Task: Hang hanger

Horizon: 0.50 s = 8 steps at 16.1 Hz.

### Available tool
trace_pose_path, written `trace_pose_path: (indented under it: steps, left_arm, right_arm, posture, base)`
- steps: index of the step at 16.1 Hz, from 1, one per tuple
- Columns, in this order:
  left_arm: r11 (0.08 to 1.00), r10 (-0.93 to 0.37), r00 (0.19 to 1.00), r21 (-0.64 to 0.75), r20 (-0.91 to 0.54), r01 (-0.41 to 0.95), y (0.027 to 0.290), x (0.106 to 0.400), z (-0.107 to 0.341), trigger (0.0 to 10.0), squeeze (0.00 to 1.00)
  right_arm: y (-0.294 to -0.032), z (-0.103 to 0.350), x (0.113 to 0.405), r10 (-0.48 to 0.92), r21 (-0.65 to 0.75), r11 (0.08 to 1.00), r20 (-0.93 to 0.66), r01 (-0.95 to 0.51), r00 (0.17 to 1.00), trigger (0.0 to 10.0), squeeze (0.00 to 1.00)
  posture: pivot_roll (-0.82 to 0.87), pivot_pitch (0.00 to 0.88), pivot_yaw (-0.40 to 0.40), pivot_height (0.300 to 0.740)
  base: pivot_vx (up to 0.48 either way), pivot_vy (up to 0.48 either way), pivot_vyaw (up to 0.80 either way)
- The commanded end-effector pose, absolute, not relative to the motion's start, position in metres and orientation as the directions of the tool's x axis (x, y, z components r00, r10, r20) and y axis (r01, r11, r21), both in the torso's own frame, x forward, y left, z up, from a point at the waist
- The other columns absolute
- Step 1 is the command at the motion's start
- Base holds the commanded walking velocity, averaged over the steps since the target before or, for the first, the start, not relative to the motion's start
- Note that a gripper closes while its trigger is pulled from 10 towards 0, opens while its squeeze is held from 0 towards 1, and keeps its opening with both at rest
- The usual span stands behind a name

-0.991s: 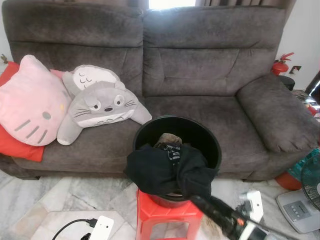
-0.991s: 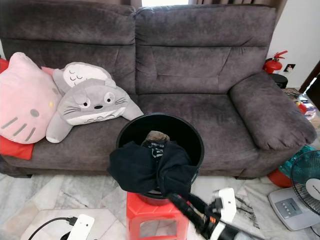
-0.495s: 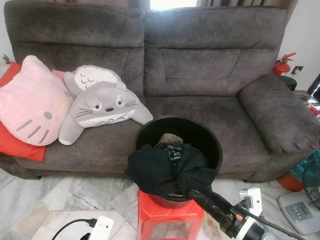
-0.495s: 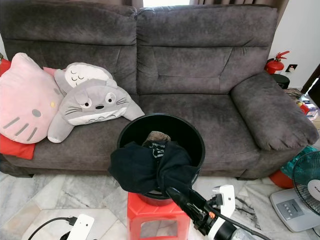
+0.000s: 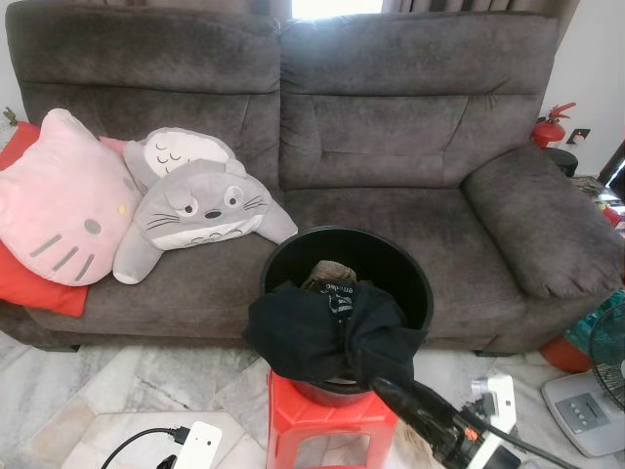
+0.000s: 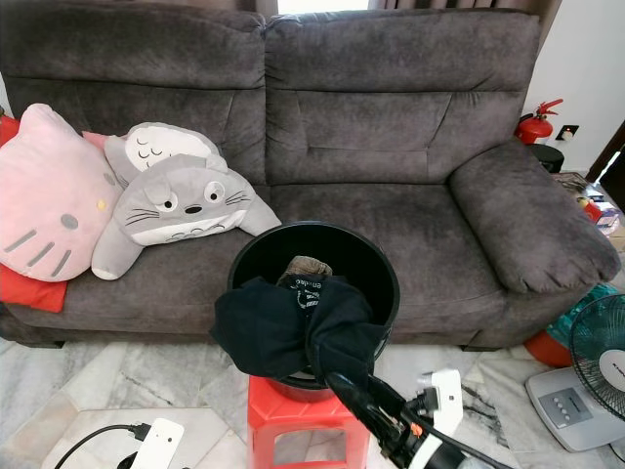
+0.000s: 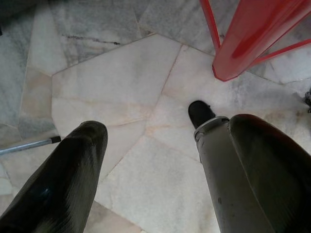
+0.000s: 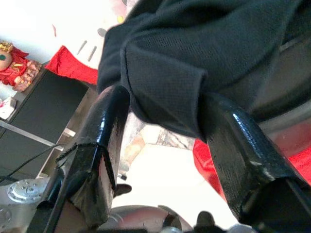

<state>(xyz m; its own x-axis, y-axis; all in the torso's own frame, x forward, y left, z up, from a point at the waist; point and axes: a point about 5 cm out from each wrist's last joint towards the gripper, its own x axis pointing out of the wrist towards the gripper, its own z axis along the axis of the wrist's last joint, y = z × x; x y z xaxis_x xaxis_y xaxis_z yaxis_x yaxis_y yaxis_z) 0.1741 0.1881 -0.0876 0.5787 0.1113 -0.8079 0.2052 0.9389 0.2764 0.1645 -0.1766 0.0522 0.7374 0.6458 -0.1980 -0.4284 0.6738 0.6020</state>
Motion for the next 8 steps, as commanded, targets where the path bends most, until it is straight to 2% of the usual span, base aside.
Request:
trace_pose_path:
  steps: [1,8]
  left_arm:
    - [0.935,0.120,0.563,0.284,-0.818,0.213,0.1901,0.1712,-0.0890,10.0,0.00]
    - [0.933,0.121,0.561,0.286,-0.819,0.217,0.1905,0.1709,-0.0891,10.0,0.00]
  right_arm:
    - [-0.1774,0.0553,0.1686,0.647,0.598,0.671,-0.185,-0.437,0.740,10.0,0.00]
    - [-0.1723,0.0586,0.1656,0.682,0.622,0.628,-0.151,-0.467,0.716,10.0,0.00]
  posture:
    - [-0.20,0.006,-0.008,0.740]
    - [-0.19,0.011,-0.007,0.740]
  base:
    - [0.000,0.000,0.00]
    - [0.000,0.000,0.00]
